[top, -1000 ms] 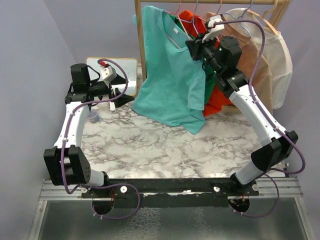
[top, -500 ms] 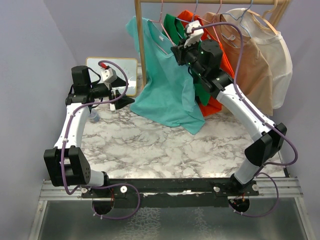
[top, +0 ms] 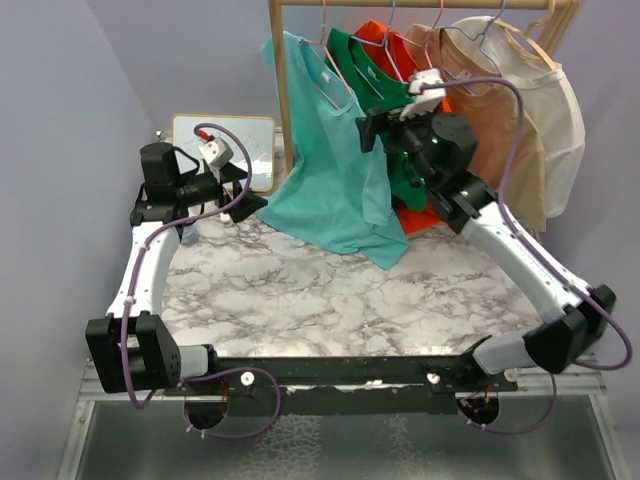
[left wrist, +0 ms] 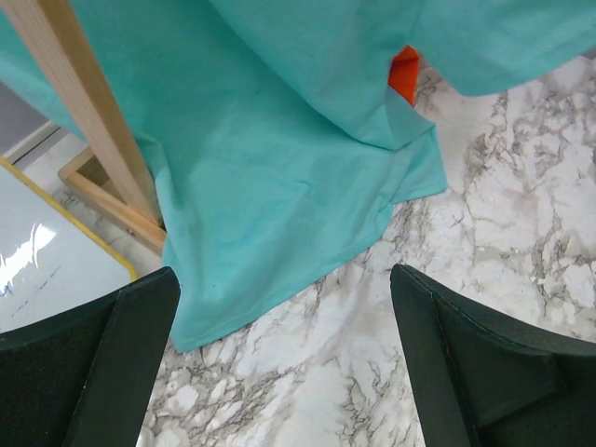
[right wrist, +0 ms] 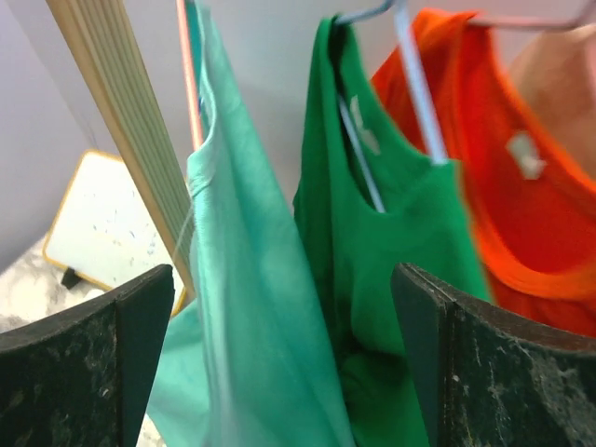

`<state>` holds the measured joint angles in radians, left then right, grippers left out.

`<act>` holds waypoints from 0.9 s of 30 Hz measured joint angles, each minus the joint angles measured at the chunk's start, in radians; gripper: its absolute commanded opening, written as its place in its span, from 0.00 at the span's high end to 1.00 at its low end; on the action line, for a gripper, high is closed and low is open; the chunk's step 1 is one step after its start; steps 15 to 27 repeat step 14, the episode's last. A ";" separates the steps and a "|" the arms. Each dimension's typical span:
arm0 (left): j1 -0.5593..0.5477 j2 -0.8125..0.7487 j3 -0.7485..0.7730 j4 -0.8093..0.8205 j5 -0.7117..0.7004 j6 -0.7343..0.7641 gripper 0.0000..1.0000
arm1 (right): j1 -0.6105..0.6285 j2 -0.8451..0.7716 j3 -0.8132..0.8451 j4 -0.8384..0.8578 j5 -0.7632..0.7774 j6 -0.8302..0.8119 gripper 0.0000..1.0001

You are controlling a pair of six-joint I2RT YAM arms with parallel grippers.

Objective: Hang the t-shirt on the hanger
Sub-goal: Reset both arms

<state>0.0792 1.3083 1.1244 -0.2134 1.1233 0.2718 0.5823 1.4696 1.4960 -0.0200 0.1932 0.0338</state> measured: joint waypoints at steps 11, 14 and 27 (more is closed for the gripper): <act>0.000 -0.045 -0.076 0.111 -0.138 -0.175 0.03 | -0.002 -0.410 -0.211 -0.037 0.102 0.014 0.01; 0.000 -0.046 -0.085 0.140 -0.155 -0.200 0.03 | -0.002 -0.459 -0.281 -0.087 0.101 0.038 0.01; 0.000 -0.046 -0.085 0.140 -0.155 -0.200 0.03 | -0.002 -0.459 -0.281 -0.087 0.101 0.038 0.01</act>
